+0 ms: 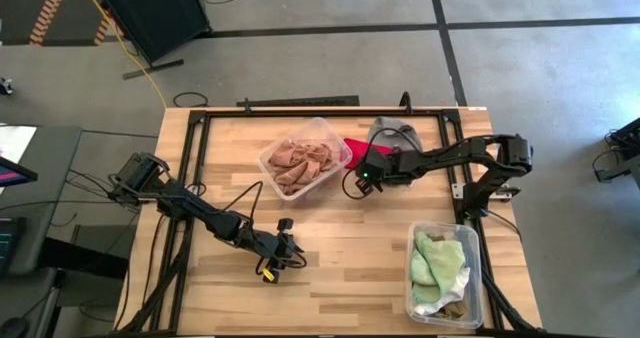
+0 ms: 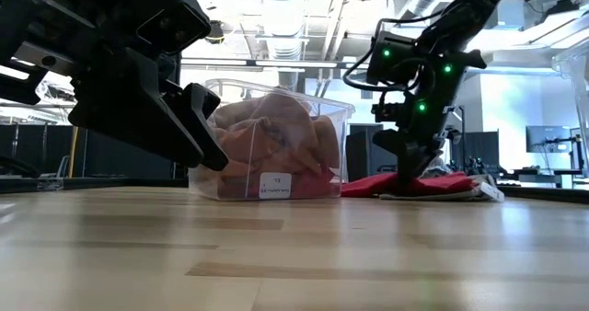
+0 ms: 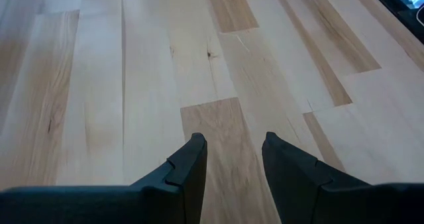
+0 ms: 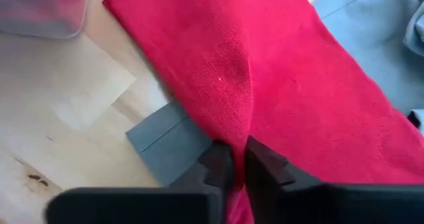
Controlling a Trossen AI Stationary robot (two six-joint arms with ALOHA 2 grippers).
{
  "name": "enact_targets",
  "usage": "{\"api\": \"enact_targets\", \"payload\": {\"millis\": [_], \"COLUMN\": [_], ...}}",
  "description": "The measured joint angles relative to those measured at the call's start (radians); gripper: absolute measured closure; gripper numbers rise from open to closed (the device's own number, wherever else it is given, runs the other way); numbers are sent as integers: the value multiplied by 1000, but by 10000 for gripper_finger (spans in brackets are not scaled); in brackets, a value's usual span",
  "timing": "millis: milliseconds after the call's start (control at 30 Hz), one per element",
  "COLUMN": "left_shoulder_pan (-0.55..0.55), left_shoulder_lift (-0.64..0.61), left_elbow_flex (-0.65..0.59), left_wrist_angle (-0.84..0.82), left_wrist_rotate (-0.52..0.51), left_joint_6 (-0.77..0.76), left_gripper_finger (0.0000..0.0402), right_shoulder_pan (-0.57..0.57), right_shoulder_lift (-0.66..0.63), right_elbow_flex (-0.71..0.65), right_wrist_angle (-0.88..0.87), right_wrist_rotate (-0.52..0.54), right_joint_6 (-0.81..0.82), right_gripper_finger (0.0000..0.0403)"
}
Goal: Sort towels by color in basket
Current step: Put the red towel into the top transparent bin
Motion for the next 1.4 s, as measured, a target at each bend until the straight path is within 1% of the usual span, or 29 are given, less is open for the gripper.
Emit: {"api": "enact_targets", "payload": {"millis": [133, 400, 600, 933, 1000, 1167, 1367, 1400], "left_shoulder_pan": [0, 0, 0, 0, 0, 0, 0, 0], "left_shoulder_lift": [0, 0, 0, 0, 0, 0, 0, 0], "left_elbow_flex": [0, 0, 0, 0, 0, 0, 0, 0], "left_wrist_angle": [0, 0, -6, -12, -12, -11, -10, -10], "left_wrist_rotate": [0, 0, 0, 0, 0, 0, 0, 0], "left_joint_6": [-1, -3, -3, -3, -3, -3, -9, -9], "left_gripper_finger": [262, 262, 262, 262, 262, 262, 262, 262], "right_shoulder_pan": [0, 5, 42, 125, 145, 178, 210, 215], "right_shoulder_lift": [0, -11, -89, -317, -353, -418, -437, -437], "right_elbow_flex": [0, 13, 57, 68, 68, 68, 68, 68], "right_wrist_angle": [-2, -11, -12, 21, 68, 272, 542, 582], "right_wrist_rotate": [0, 11, 118, 348, 367, 371, 367, 353], "right_joint_6": [-1, 1, -7, -94, -149, -323, -577, -614], "right_gripper_finger": [382, 385, 385, 385, 385, 385, 385, 385]}}
